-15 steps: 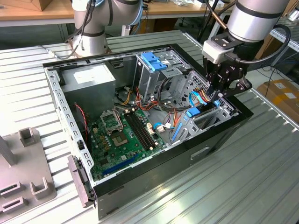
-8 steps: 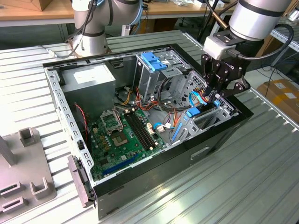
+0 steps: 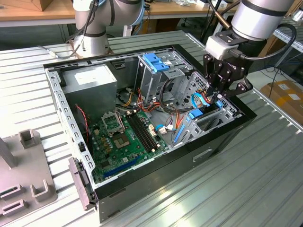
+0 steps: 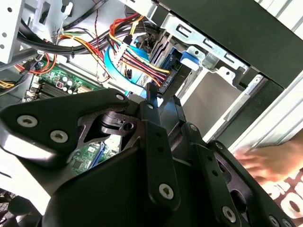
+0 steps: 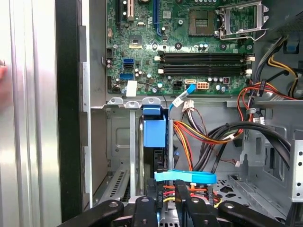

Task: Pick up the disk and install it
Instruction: 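Insert the second disk wire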

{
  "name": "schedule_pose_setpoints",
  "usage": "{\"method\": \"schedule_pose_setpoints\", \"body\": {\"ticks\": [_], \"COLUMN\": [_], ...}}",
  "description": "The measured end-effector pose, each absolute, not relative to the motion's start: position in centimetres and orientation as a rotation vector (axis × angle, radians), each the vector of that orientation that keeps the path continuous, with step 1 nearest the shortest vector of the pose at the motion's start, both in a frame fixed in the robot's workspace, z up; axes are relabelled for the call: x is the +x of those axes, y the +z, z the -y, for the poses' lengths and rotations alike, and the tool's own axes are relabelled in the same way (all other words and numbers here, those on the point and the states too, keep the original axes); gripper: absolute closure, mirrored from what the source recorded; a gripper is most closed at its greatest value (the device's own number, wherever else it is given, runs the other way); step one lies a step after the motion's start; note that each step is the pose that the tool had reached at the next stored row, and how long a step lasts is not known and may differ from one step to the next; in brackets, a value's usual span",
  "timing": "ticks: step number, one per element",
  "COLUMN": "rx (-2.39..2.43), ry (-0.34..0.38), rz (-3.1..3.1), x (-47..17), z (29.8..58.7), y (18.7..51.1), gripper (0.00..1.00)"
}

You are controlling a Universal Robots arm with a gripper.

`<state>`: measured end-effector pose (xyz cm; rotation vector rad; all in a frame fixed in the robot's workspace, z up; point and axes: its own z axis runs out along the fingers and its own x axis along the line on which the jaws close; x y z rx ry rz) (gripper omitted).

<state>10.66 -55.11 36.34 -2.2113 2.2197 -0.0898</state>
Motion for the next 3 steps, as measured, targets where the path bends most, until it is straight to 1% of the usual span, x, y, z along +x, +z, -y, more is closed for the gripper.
{"method": "schedule_pose_setpoints", "body": {"ticks": [3], "rx": [-2.211], "ry": [-0.09], "rz": [-2.22], "x": [10.69], "z": [55.12], "y": [36.34], "gripper": [0.7]}}
